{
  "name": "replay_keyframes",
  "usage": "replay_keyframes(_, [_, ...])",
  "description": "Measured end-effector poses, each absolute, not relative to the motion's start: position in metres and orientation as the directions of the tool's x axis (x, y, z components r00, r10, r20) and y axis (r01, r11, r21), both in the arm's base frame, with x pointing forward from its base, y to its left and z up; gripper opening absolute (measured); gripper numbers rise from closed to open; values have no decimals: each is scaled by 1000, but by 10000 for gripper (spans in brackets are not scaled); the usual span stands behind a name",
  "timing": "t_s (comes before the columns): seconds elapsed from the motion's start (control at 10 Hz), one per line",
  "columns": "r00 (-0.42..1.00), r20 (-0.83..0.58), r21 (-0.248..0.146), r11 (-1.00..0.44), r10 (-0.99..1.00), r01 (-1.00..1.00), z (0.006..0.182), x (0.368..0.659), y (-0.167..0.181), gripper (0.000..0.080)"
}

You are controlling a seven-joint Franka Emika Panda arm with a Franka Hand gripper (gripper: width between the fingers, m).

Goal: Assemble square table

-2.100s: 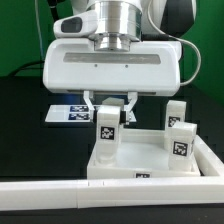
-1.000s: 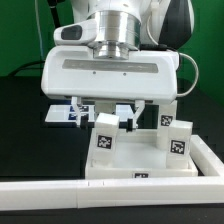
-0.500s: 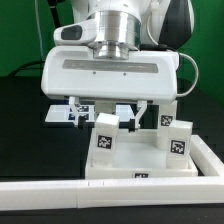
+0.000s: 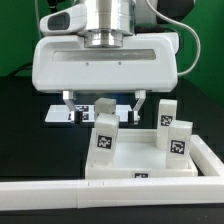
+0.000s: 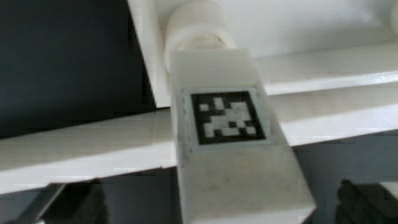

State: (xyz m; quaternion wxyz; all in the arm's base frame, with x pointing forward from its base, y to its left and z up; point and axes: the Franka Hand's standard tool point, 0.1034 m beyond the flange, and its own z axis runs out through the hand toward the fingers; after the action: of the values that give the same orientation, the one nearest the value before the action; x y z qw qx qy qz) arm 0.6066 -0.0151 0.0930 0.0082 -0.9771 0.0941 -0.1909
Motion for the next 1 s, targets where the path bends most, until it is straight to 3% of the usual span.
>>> replay_keyframes(0.4, [977,3,-119,-970,-212,-211,85,616,-17,649])
replay_keyframes(0.7, [972,-9,-114,-966,-234,-233,77,622,-18,624])
replay_keyframes(0.9, [959,-16,-113,-952,-284,-284,76,622,-18,352])
replay_keyframes(1.0, [938,-24,-112,-931,-346,-347,76,622,-18,352])
